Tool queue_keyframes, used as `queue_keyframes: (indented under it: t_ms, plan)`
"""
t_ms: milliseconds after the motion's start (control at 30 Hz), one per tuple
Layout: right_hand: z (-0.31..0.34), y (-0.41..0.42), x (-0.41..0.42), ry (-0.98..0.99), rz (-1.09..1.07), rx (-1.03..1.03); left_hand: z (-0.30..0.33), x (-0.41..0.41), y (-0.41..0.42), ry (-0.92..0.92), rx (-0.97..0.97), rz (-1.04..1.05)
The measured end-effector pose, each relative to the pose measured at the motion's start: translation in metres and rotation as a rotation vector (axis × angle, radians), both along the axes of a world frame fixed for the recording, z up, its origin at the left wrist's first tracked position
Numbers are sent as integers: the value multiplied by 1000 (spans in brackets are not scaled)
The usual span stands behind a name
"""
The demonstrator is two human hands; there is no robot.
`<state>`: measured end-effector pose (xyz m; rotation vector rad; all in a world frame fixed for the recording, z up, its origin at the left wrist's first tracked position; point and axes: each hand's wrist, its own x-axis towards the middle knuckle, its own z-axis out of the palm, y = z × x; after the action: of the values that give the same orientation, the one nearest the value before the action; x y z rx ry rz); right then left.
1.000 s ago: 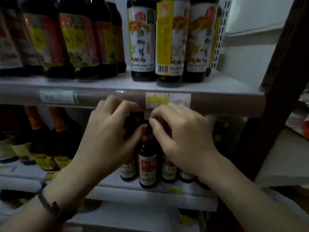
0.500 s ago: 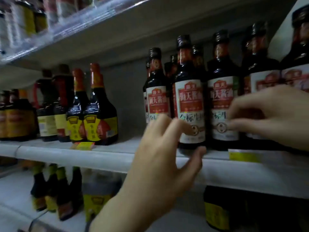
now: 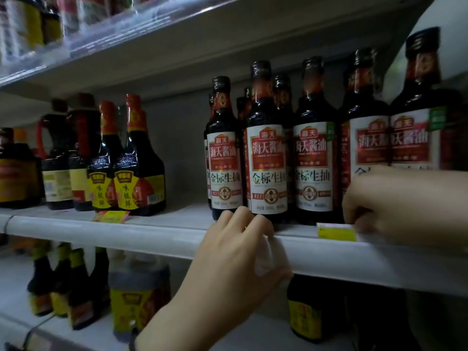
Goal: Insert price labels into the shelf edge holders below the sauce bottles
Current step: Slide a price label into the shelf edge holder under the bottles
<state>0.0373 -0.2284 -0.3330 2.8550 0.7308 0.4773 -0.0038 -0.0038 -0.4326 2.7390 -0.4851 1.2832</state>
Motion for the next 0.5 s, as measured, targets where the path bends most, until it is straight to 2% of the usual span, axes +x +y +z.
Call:
queue_keyframes:
  t_ms: [133, 300, 500]
  plan:
    - [5, 2, -7, 74, -16, 26, 4, 4, -1, 29, 6, 24]
    - [5, 3, -5, 85, 65, 38, 0, 5, 2, 24, 17, 49]
    - [-2, 12, -3, 34, 192, 216, -2, 5, 5, 25, -24, 22]
